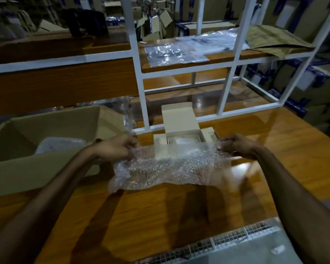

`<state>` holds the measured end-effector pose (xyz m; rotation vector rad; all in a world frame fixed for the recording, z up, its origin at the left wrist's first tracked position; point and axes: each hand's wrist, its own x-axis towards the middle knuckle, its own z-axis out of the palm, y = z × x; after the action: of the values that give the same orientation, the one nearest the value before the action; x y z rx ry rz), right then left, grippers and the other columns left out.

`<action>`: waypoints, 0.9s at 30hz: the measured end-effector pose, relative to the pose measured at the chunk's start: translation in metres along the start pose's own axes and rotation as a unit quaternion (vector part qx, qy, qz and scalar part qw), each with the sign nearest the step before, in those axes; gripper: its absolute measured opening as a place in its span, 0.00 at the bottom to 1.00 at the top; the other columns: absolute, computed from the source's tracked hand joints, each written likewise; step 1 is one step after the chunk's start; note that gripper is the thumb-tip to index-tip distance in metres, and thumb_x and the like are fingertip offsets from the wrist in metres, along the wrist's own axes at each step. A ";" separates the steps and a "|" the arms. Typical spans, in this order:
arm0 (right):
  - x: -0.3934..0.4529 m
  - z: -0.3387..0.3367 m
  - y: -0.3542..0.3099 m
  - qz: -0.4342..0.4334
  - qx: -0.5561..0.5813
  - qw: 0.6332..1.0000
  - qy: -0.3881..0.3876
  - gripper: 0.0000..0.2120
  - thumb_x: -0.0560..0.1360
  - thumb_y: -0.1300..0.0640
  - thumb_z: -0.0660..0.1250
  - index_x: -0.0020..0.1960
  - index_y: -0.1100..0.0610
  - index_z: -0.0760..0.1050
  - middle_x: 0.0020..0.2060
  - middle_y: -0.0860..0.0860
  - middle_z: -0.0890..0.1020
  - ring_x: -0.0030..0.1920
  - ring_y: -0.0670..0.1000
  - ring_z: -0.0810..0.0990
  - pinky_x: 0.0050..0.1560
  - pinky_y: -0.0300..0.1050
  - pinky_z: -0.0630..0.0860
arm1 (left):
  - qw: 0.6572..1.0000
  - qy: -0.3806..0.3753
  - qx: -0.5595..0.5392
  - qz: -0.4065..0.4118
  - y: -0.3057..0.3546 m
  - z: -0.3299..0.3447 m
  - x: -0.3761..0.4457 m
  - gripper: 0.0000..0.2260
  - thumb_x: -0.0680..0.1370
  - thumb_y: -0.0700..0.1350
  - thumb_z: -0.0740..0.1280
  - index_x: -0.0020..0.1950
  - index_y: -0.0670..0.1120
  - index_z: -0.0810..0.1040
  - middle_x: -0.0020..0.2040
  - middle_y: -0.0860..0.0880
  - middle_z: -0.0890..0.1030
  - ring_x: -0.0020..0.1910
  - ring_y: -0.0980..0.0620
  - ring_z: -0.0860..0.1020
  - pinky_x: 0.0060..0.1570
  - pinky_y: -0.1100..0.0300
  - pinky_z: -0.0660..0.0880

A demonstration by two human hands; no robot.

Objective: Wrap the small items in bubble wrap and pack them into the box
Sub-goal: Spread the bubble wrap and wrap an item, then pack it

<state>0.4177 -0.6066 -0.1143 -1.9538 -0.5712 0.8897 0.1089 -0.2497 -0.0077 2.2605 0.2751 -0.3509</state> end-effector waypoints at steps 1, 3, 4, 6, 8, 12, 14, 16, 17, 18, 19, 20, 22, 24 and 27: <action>-0.003 0.004 0.012 0.009 0.042 0.999 0.018 0.10 0.77 0.60 0.74 0.58 0.59 0.83 0.53 0.66 0.84 0.49 0.63 0.82 0.54 0.64 0.77 | 1.000 -0.008 -0.001 -0.010 -0.005 0.009 0.000 0.05 0.80 0.31 0.67 0.54 0.36 0.81 0.45 0.46 0.84 0.39 0.54 0.82 0.38 0.62 0.78; -0.011 0.013 0.035 0.028 0.094 0.993 0.065 0.12 0.77 0.64 0.74 0.60 0.58 0.82 0.55 0.64 0.85 0.51 0.63 0.84 0.56 0.64 0.79 | 1.000 -0.017 -0.004 -0.025 -0.016 0.028 0.001 0.05 0.79 0.31 0.68 0.54 0.35 0.80 0.46 0.45 0.84 0.42 0.51 0.82 0.40 0.60 0.79; -0.015 0.016 0.045 0.035 0.104 0.990 0.083 0.13 0.77 0.64 0.74 0.60 0.57 0.82 0.57 0.64 0.85 0.52 0.62 0.85 0.53 0.61 0.81 | 0.999 -0.022 0.000 -0.036 -0.023 0.036 0.001 0.05 0.79 0.31 0.68 0.53 0.35 0.81 0.46 0.44 0.83 0.43 0.49 0.81 0.41 0.57 0.78; -0.026 0.019 0.059 0.045 0.112 0.988 0.101 0.15 0.76 0.63 0.75 0.61 0.54 0.81 0.57 0.62 0.85 0.54 0.60 0.84 0.47 0.53 0.81 | 0.998 -0.027 0.012 -0.059 -0.036 0.053 -0.001 0.04 0.77 0.32 0.70 0.50 0.37 0.82 0.43 0.46 0.83 0.41 0.48 0.82 0.39 0.56 0.77; -0.039 0.018 0.066 0.040 0.083 0.989 0.117 0.13 0.76 0.61 0.76 0.59 0.52 0.81 0.54 0.58 0.86 0.52 0.58 0.84 0.41 0.47 0.79 | 0.997 -0.011 0.010 -0.080 -0.048 0.072 -0.004 0.02 0.78 0.32 0.71 0.48 0.37 0.83 0.39 0.47 0.83 0.35 0.54 0.82 0.33 0.62 0.77; -0.053 0.013 0.087 -0.010 0.023 0.990 0.135 0.12 0.74 0.61 0.78 0.55 0.60 0.81 0.46 0.55 0.84 0.43 0.52 0.83 0.35 0.36 0.76 | 0.982 0.095 -0.044 -0.158 -0.069 0.118 -0.014 0.07 0.79 0.31 0.71 0.43 0.40 0.79 0.31 0.49 0.79 0.24 0.59 0.77 0.23 0.65 0.71; -0.058 0.014 0.099 -0.035 -0.037 0.987 0.153 0.11 0.74 0.59 0.78 0.54 0.59 0.81 0.45 0.51 0.84 0.47 0.51 0.83 0.38 0.35 0.74 | 0.969 0.148 -0.073 -0.184 -0.082 0.143 -0.019 0.08 0.78 0.29 0.72 0.45 0.40 0.78 0.33 0.46 0.80 0.25 0.59 0.78 0.25 0.65 0.72; -0.062 0.016 0.111 -0.064 -0.099 0.975 0.186 0.12 0.75 0.58 0.78 0.56 0.59 0.81 0.45 0.50 0.83 0.47 0.50 0.81 0.38 0.30 0.71 | 0.956 0.204 -0.094 -0.186 -0.095 0.166 -0.022 0.13 0.76 0.25 0.70 0.45 0.42 0.75 0.36 0.42 0.77 0.27 0.53 0.77 0.30 0.58 0.76; -0.065 0.017 0.118 -0.082 -0.122 0.971 0.188 0.13 0.75 0.57 0.78 0.57 0.59 0.81 0.46 0.50 0.82 0.47 0.50 0.80 0.38 0.28 0.70 | 0.946 0.244 -0.089 -0.193 -0.101 0.178 -0.022 0.15 0.75 0.24 0.70 0.44 0.45 0.74 0.37 0.42 0.77 0.31 0.49 0.76 0.35 0.52 0.77; -0.068 0.019 0.123 -0.098 -0.135 0.969 0.183 0.16 0.76 0.54 0.77 0.60 0.59 0.81 0.48 0.50 0.82 0.47 0.49 0.79 0.39 0.29 0.71 | 0.931 0.285 -0.082 -0.212 -0.105 0.188 -0.021 0.16 0.75 0.26 0.72 0.44 0.47 0.75 0.39 0.42 0.78 0.35 0.48 0.76 0.39 0.49 0.78; -0.070 0.020 0.128 -0.104 -0.158 0.966 0.175 0.19 0.77 0.50 0.76 0.64 0.58 0.79 0.51 0.50 0.82 0.49 0.50 0.79 0.41 0.34 0.72 | 0.914 0.321 -0.078 -0.236 -0.104 0.198 -0.022 0.14 0.75 0.28 0.73 0.46 0.47 0.77 0.42 0.43 0.79 0.39 0.46 0.77 0.42 0.51 0.77; -0.070 0.020 0.134 -0.101 -0.189 0.962 0.172 0.23 0.77 0.45 0.74 0.67 0.55 0.77 0.54 0.51 0.82 0.50 0.51 0.80 0.43 0.40 0.73 | 0.898 0.356 -0.077 -0.248 -0.104 0.208 -0.022 0.12 0.75 0.30 0.73 0.50 0.44 0.78 0.45 0.42 0.81 0.43 0.45 0.78 0.43 0.54 0.75; -0.066 0.022 0.143 -0.088 -0.255 0.944 0.188 0.27 0.78 0.39 0.70 0.73 0.51 0.72 0.59 0.53 0.82 0.54 0.55 0.81 0.48 0.48 0.75 | 0.879 0.407 -0.058 -0.241 -0.097 0.228 -0.023 0.13 0.76 0.31 0.72 0.60 0.39 0.79 0.49 0.40 0.82 0.47 0.40 0.80 0.47 0.52 0.76; -0.062 0.027 0.140 -0.080 -0.299 0.931 0.195 0.30 0.80 0.41 0.69 0.76 0.53 0.68 0.65 0.57 0.79 0.60 0.59 0.80 0.54 0.53 0.77 | 0.869 0.427 0.070 -0.240 -0.086 0.248 -0.025 0.14 0.78 0.37 0.73 0.63 0.41 0.78 0.50 0.43 0.82 0.51 0.40 0.80 0.51 0.46 0.77; -0.062 0.051 0.124 -0.079 -0.358 0.898 0.242 0.23 0.82 0.52 0.65 0.76 0.52 0.65 0.65 0.57 0.75 0.59 0.57 0.78 0.58 0.56 0.79 | 0.841 0.382 0.288 -0.254 -0.058 0.270 -0.016 0.14 0.80 0.53 0.69 0.62 0.49 0.78 0.60 0.44 0.80 0.58 0.43 0.76 0.57 0.43 0.76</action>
<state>0.3443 -0.6840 -0.2170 -2.6137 -0.8116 0.0382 0.0324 -0.4187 -0.2129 2.8037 1.3591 0.2824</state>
